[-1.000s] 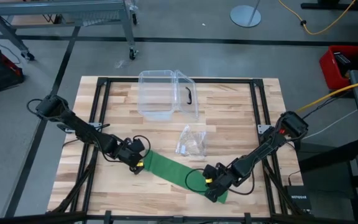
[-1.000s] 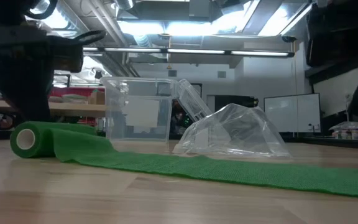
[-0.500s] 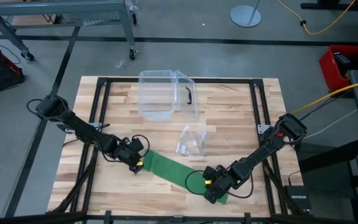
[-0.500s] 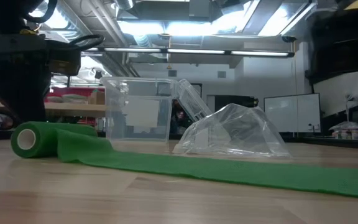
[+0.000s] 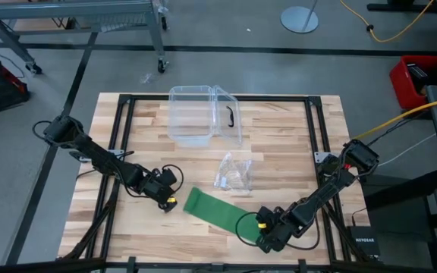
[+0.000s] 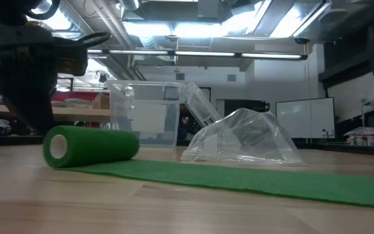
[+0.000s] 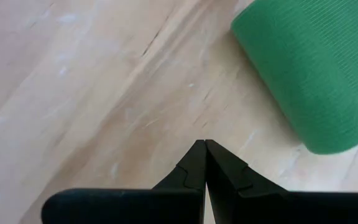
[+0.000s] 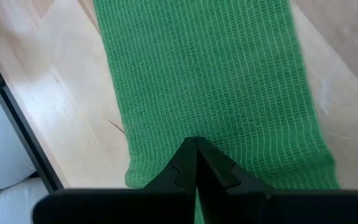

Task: Roll bandage
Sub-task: Roll the green bandage

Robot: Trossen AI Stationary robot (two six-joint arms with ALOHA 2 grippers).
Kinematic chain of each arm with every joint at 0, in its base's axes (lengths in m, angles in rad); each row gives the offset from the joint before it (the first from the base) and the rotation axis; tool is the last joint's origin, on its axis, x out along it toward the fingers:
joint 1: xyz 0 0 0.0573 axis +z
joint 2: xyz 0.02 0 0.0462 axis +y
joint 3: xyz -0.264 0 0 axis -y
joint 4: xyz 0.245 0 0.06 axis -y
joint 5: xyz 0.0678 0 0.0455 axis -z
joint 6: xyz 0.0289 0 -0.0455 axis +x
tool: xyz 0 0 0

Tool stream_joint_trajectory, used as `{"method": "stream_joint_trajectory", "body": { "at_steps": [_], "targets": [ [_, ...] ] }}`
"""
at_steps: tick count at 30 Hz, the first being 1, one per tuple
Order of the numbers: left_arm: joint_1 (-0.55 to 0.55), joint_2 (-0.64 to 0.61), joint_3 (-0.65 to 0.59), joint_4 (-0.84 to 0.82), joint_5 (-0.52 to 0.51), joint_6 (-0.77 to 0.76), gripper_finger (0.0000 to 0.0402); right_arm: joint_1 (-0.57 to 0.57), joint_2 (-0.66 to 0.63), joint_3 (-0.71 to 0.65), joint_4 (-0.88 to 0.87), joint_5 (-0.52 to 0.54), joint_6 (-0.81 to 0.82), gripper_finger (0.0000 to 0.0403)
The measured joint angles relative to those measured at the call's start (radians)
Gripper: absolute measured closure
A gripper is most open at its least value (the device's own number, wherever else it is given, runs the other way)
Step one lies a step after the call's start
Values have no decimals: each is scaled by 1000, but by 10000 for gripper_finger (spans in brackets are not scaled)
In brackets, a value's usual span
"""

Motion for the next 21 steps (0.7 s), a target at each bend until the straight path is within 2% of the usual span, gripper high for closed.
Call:
{"method": "stream_joint_trajectory", "body": {
  "at_steps": [13,16,21],
  "targets": [
    [0,15,0,158,6,-2,401,0,0,-2,4,11,-1,398],
    [1,58,0,203,1,-6,401,0,0,-2,5,17,-1,398],
    [2,162,0,369,0,-6,402,0,1,-3,9,27,-1,398]
  ]
}}
